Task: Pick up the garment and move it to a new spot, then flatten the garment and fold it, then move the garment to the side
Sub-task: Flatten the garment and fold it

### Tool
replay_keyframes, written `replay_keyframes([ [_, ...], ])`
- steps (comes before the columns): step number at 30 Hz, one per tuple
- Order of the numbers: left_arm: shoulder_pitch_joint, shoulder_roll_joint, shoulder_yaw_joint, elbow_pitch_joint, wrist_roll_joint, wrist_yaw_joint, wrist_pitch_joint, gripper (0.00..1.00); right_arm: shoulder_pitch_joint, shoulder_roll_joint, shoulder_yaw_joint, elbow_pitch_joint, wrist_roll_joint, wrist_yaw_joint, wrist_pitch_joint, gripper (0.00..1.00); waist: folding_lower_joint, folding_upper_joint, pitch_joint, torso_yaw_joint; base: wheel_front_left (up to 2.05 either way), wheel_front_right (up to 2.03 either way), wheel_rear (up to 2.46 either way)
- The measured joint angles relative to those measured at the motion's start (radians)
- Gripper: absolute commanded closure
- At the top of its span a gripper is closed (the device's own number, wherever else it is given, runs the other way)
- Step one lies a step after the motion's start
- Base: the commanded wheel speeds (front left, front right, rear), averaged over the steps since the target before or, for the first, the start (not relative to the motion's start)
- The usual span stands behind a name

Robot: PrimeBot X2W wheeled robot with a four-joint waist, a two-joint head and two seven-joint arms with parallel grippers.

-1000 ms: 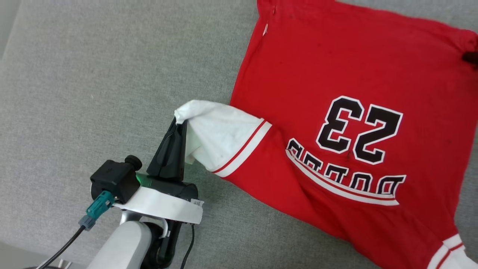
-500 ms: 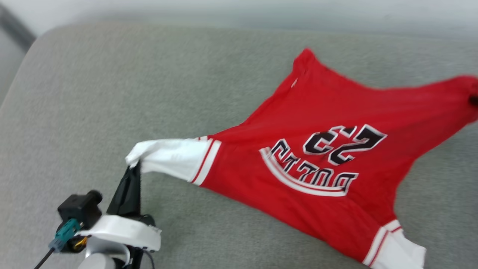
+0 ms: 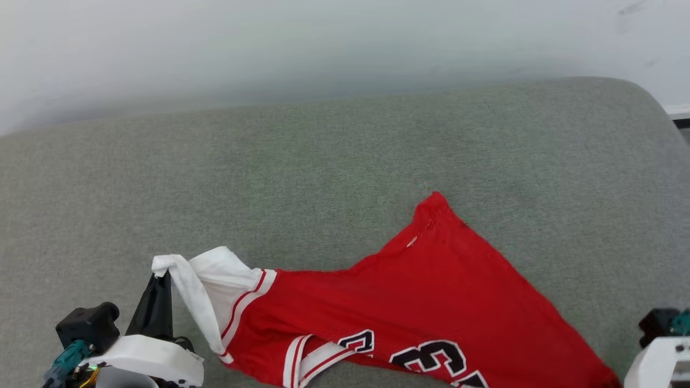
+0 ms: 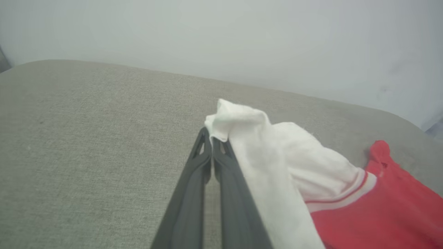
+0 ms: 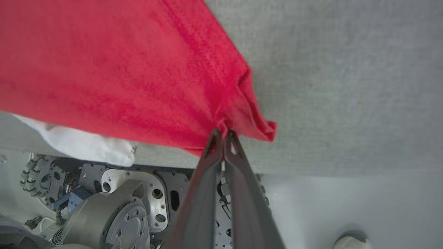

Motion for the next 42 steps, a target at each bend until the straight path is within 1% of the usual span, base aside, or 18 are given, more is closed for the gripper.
replay_keyframes([
  [2, 0.003, 0.008, -0.001, -0.007, 0.001, 0.007, 0.011, 1.0, 0.054, 0.042, -0.007, -0.002, -0.002, 0.0, -0.027, 1.0, 0.0, 0.0, -0.005, -0.017, 0.0, 0.0, 0.0],
  [3, 0.003, 0.012, -0.001, -0.01, 0.003, 0.01, 0.015, 1.0, 0.068, 0.06, -0.011, -0.004, -0.012, 0.0, -0.053, 0.84, 0.0, 0.0, -0.006, -0.024, 0.0, 0.0, 0.0],
  [4, 0.003, 0.013, -0.002, -0.014, 0.005, 0.011, 0.02, 1.0, 0.076, 0.074, -0.016, -0.008, -0.02, 0.0, -0.079, 0.23, 0.0, 0.0, -0.006, -0.03, 0.0, 0.0, 0.0],
  [5, 0.004, 0.014, -0.003, -0.016, 0.006, 0.013, 0.024, 1.0, 0.079, 0.084, -0.02, -0.012, -0.027, 0.0, -0.107, 0.0, 0.0, 0.0, -0.005, -0.036, 0.0, 0.0, 0.0],
  [8, 0.005, 0.02, -0.008, -0.026, 0.007, 0.02, 0.039, 1.0, 0.07, 0.102, -0.042, -0.033, -0.074, 0.0, -0.252, 0.0, 0.0001, 0.0, 0.0, -0.047, 0.0, 0.0, 0.0],
  [12, 0.004, 0.025, -0.014, -0.041, 0.016, 0.029, 0.051, 1.0, 0.013, 0.122, -0.066, -0.04, -0.127, 0.0, -0.489, 0.0, 0.0001, 0.0, 0.013, -0.049, 0.0, 0.0, 0.0],
  [15, -0.011, 0.028, -0.021, -0.05, 0.02, 0.028, 0.058, 1.0, -0.041, 0.141, -0.066, -0.028, -0.13, 0.0, -0.627, 0.0, 0.0002, 0.0, 0.027, -0.042, 0.0, 0.0, 0.0],
  [17, -0.025, 0.03, -0.028, -0.056, 0.026, 0.027, 0.059, 1.0, -0.084, 0.144, -0.055, -0.008, -0.121, 0.0, -0.677, 0.0, 0.0002, 0.0, 0.04, -0.035, 0.0, 0.0, 0.0],
  [20, -0.048, 0.029, -0.037, -0.064, 0.035, 0.022, 0.059, 1.0, -0.163, 0.141, -0.013, 0.028, -0.085, 0.0, -0.692, 0.0, 0.0003, 0.0, 0.065, -0.024, 0.0, 0.0, 0.0],
  [23, -0.077, 0.025, -0.05, -0.075, 0.046, 0.019, 0.061, 1.0, -0.261, 0.112, 0.048, 0.058, -0.046, 0.0, -0.628, 0.0, 0.0003, 0.0, 0.095, -0.01, 0.0, 0.0, 0.0],
  [26, -0.123, 0.019, -0.065, -0.086, 0.061, 0.011, 0.062, 1.0, -0.368, 0.068, 0.13, 0.07, -0.009, 0.0, -0.499, 0.0, 0.0004, 0.0, 0.132, 0.009, 0.0, 0.0, 0.0],
  [27, -0.123, 0.019, -0.065, -0.086, 0.061, 0.011, 0.062, 1.0, -0.368, 0.068, 0.13, 0.07, -0.009, 0.0, -0.499, 0.0, 0.0004, 0.0, 0.132, 0.009, 0.0, 0.0, 0.0],
  [28, -0.151, 0.01, -0.077, -0.089, 0.071, 0.005, 0.06, 1.0, -0.44, 0.043, 0.17, 0.074, 0.012, 0.0, -0.405, 0.0, 0.0004, 0.0, 0.159, 0.025, 0.0, 0.0, 0.0],
  [31, -0.195, -0.008, -0.099, -0.088, 0.084, -0.007, 0.056, 1.0, -0.53, 0.02, 0.213, 0.089, 0.036, 0.0, -0.265, 0.0, 0.0004, 0.0, 0.198, 0.054, 0.0, 0.0, 0.0],
  [33, -0.21, -0.014, -0.106, -0.083, 0.087, -0.014, 0.052, 1.0, -0.558, 0.017, 0.227, 0.09, 0.038, 0.0, -0.237, 0.0, 0.0004, 0.0, 0.211, 0.064, 0.0, 0.0, 0.0],
  [35, -0.254, -0.03, -0.12, -0.062, 0.092, -0.035, 0.04, 1.0, -0.636, 0.014, 0.274, 0.101, 0.052, 0.0, -0.149, 0.0, 0.0005, 0.0001, 0.248, 0.097, 0.0, 0.0, 0.0],
  [36, -0.254, -0.03, -0.12, -0.062, 0.092, -0.035, 0.04, 1.0, -0.636, 0.014, 0.274, 0.101, 0.052, 0.0, -0.149, 0.0, 0.0005, 0.0001, 0.248, 0.097, 0.0, 0.0, 0.0],
  [42, -0.304, -0.064, -0.143, -0.021, 0.1, -0.06, 0.017, 1.0, -0.705, 0.001, 0.362, 0.16, 0.092, 0.0, -0.036, 0.0, 0.0004, 0.0, 0.302, 0.16, 0.0, 0.0, 0.0],
])
